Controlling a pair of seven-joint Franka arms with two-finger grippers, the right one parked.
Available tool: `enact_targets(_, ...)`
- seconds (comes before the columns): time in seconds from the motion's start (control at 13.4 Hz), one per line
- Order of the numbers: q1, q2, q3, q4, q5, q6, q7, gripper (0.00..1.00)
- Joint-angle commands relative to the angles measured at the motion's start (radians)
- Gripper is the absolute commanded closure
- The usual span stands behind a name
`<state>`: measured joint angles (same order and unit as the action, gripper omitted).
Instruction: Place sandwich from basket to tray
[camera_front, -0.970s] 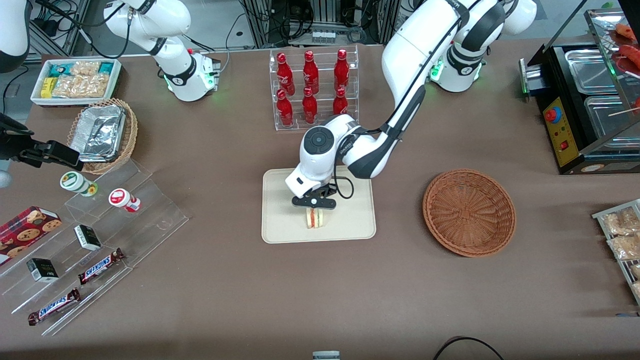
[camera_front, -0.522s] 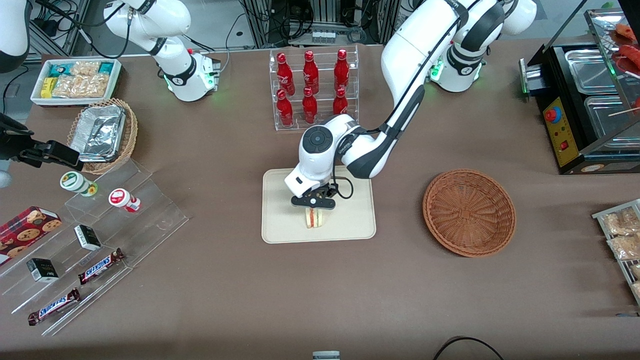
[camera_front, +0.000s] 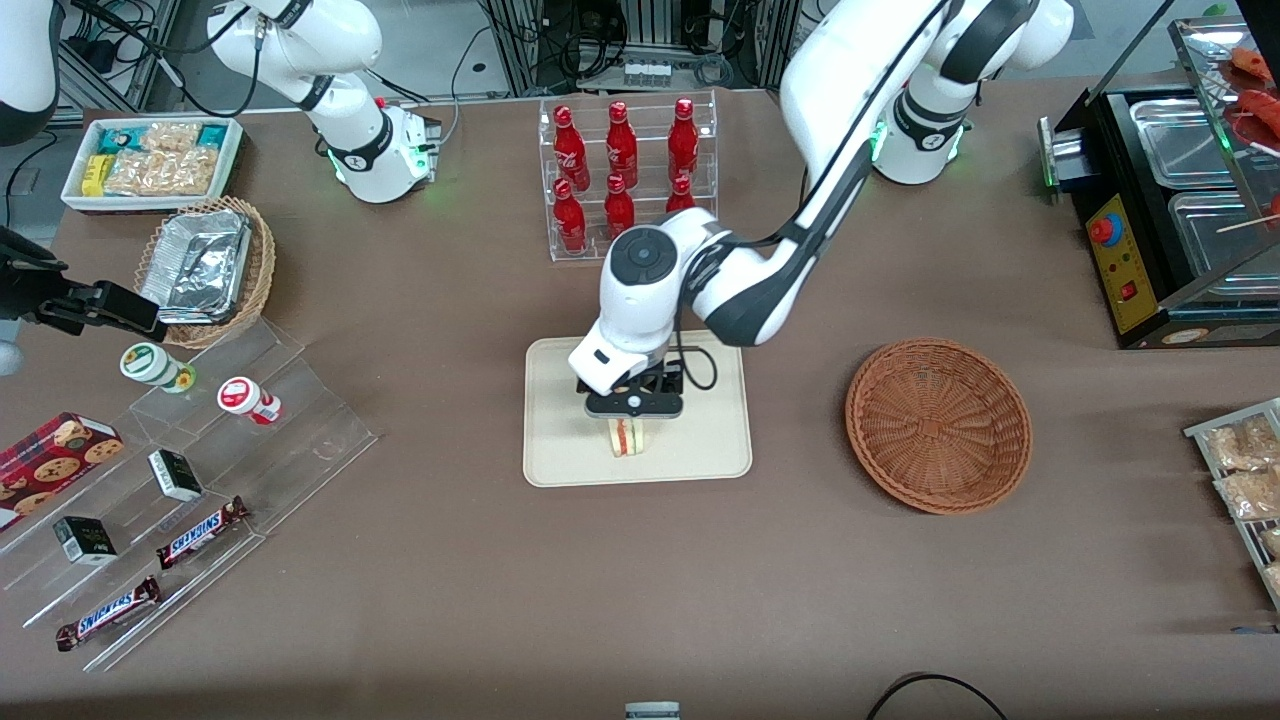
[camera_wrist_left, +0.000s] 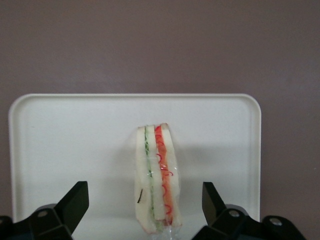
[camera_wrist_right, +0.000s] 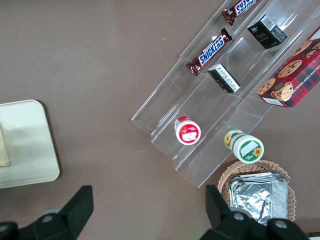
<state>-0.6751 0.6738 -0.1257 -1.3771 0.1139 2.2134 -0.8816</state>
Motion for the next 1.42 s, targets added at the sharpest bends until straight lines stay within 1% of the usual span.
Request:
enact_targets(0.0, 0.061, -0.086, -0.003, -0.022, 0.009, -0.073, -0.03, 0.0)
enact_targets(0.15, 0.103, -0.134, -0.002, -0.025, 0.006, -0.121, -0.034, 0.0)
enact_targets(0.22, 0.139, -0.158, -0.003, -0.026, 0.006, -0.141, -0.031, 0.0)
enact_targets(0.37, 0.196, -0.209, -0.005, -0.03, 0.006, -0.228, -0.002, 0.0)
enact_targets(0.52, 0.256, -0.262, -0.005, -0.031, 0.003, -0.296, 0.073, 0.0)
enact_targets(0.67, 0.319, -0.318, -0.005, -0.033, -0.008, -0.322, 0.107, 0.0)
enact_targets(0.9, 0.403, -0.385, -0.005, -0.031, -0.014, -0.438, 0.254, 0.0)
enact_targets(1.12, 0.53, -0.459, -0.005, -0.04, -0.098, -0.555, 0.477, 0.0)
enact_targets(1.19, 0.567, -0.476, -0.005, -0.04, -0.109, -0.593, 0.551, 0.0)
enact_targets(1.34, 0.621, -0.509, -0.005, -0.04, -0.111, -0.639, 0.617, 0.0)
